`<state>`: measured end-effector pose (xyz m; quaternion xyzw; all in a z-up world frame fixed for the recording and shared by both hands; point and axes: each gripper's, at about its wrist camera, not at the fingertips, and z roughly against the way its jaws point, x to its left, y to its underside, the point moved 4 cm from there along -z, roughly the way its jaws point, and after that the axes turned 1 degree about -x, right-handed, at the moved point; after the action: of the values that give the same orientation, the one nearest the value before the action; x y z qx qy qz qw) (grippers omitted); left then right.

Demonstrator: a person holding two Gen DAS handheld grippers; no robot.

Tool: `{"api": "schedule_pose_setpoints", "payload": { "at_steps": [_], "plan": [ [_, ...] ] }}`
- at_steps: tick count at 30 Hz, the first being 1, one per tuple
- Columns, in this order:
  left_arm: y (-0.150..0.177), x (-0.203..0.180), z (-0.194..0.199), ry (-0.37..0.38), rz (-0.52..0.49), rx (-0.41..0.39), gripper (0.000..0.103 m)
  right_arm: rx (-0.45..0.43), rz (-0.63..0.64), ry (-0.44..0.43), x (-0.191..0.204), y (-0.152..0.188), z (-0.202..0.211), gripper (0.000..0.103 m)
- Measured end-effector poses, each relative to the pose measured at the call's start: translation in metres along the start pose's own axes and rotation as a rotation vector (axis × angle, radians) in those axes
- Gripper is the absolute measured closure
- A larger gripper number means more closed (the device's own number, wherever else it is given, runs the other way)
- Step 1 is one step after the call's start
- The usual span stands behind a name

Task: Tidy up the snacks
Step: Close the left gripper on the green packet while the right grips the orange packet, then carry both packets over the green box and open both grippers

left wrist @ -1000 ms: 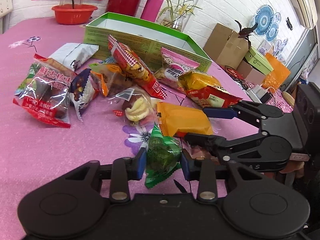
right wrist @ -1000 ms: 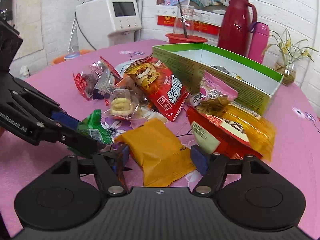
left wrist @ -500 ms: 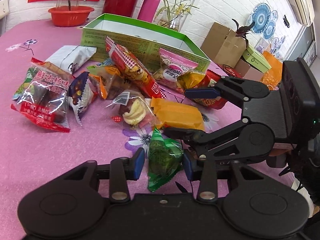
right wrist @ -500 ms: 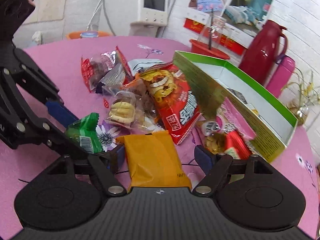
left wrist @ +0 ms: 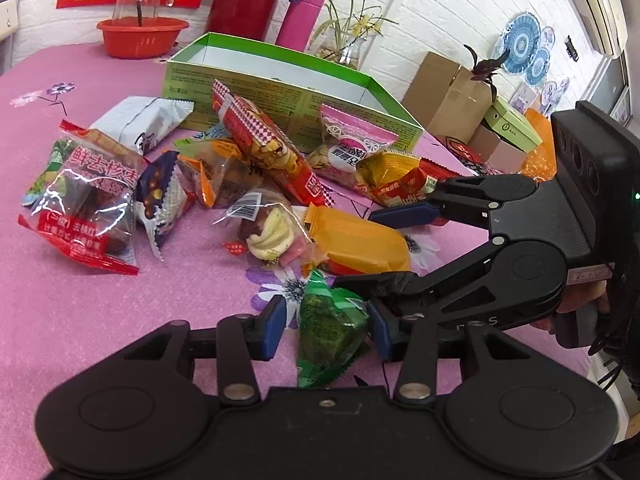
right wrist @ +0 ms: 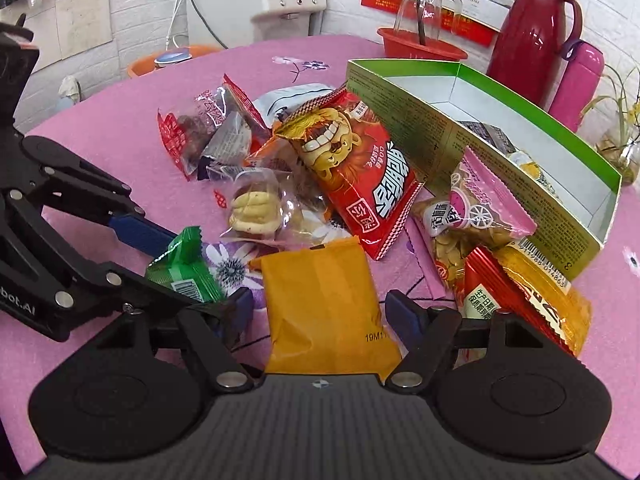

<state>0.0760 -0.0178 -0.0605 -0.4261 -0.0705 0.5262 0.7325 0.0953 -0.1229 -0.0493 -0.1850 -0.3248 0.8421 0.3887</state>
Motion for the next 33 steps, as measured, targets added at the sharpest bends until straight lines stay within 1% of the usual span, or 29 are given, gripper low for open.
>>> {"api": "schedule_pose_setpoints", "payload": {
  "at_steps": [1,2,4,5,8,11,13,15,17,20,24,30,33],
  "plan": [
    [0.001,0.000,0.001,0.004,0.000,-0.001,0.074,0.004,-0.021,-0.009,0.000,0.000,0.001,0.007],
    [0.002,0.000,0.002,0.009,-0.006,0.003,0.090,0.005,-0.033,-0.016,0.001,0.001,0.002,0.015],
    [0.006,0.001,0.004,0.018,-0.005,0.002,0.091,-0.002,-0.010,-0.004,0.004,0.004,0.006,0.020],
    [0.007,0.001,0.006,0.023,0.002,0.003,0.093,-0.006,0.000,0.007,0.005,0.005,0.008,0.020],
    [0.004,0.003,0.013,0.039,0.025,-0.009,0.093,-0.024,0.010,0.023,0.010,0.009,0.016,0.020],
    [-0.008,0.000,0.025,0.049,0.019,-0.049,0.093,-0.082,-0.023,0.024,0.007,0.004,0.032,0.021],
    [-0.020,-0.002,0.032,0.058,0.013,-0.078,0.093,-0.137,-0.046,0.023,0.003,-0.003,0.046,0.021],
    [-0.037,-0.005,0.039,0.061,0.004,-0.118,0.093,-0.194,-0.056,0.040,-0.001,-0.012,0.059,0.021],
    [-0.055,-0.008,0.043,0.058,-0.010,-0.159,0.093,-0.245,-0.064,0.070,-0.010,-0.020,0.068,0.020],
    [-0.080,-0.013,0.044,0.042,-0.039,-0.211,0.093,-0.296,-0.094,0.122,-0.028,-0.031,0.076,0.020],
    [-0.113,-0.010,0.029,0.037,-0.016,-0.240,0.093,-0.334,-0.144,0.191,-0.056,-0.042,0.074,0.020],
    [-0.160,0.006,-0.007,-0.021,0.020,-0.267,0.092,-0.351,-0.191,0.302,-0.097,-0.048,0.056,0.020],
    [-0.178,0.020,-0.028,-0.051,0.037,-0.265,0.092,-0.354,-0.220,0.333,-0.117,-0.053,0.042,0.020]
  ]
}}
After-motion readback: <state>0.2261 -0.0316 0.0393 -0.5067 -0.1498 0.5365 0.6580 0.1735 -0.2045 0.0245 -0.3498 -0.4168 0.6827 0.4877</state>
